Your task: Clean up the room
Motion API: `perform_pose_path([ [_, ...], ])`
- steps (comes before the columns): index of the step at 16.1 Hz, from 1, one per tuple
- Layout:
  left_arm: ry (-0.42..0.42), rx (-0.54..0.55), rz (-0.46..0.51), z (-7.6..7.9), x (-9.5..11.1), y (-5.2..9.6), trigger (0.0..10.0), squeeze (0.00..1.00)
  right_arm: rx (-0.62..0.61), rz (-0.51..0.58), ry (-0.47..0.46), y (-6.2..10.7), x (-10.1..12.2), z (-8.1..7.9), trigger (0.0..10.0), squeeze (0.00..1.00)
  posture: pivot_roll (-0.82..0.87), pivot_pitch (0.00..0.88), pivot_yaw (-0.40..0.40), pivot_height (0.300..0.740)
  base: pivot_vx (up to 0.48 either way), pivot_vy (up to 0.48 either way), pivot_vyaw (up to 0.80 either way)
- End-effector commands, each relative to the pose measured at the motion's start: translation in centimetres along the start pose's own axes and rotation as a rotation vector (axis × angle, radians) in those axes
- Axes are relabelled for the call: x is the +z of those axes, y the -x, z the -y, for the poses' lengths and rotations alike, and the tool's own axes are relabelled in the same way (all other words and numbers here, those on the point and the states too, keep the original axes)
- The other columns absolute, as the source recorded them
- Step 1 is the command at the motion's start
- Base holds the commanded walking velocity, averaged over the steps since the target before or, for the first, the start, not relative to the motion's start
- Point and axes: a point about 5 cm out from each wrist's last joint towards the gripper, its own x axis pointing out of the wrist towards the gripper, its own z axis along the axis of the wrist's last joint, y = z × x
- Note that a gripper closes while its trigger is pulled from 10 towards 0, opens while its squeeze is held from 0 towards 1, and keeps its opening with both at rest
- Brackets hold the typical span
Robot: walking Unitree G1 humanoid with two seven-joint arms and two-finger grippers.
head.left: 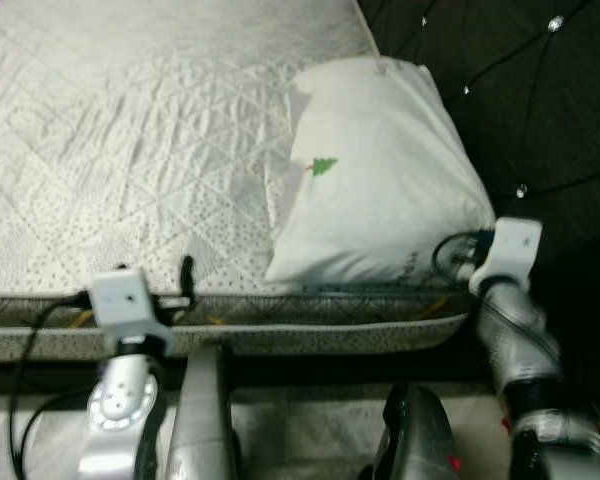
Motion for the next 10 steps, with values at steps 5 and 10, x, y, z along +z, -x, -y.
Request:
perform_pose_path([
  [5, -0.020, 0.028, -0.031, -0.8, -0.6, 0.2, 10.0, 0.00, -0.165, 0.104, 0.001, -2.2, 5.1, 5.8, 0.0, 0.00, 0.02, 0.067, -0.054, 0.529, 0.000, 0.000, 0.00],
  [10, -0.016, 0.010, -0.034, -0.2, -0.6, 0.0, 10.0, 0.00, -0.072, 0.018, -0.001, -1.1, 0.8, 3.3, 2.7, 0.00, 0.01, 0.059, -0.046, 0.529, 0.000, 0.000, 0.00],
])
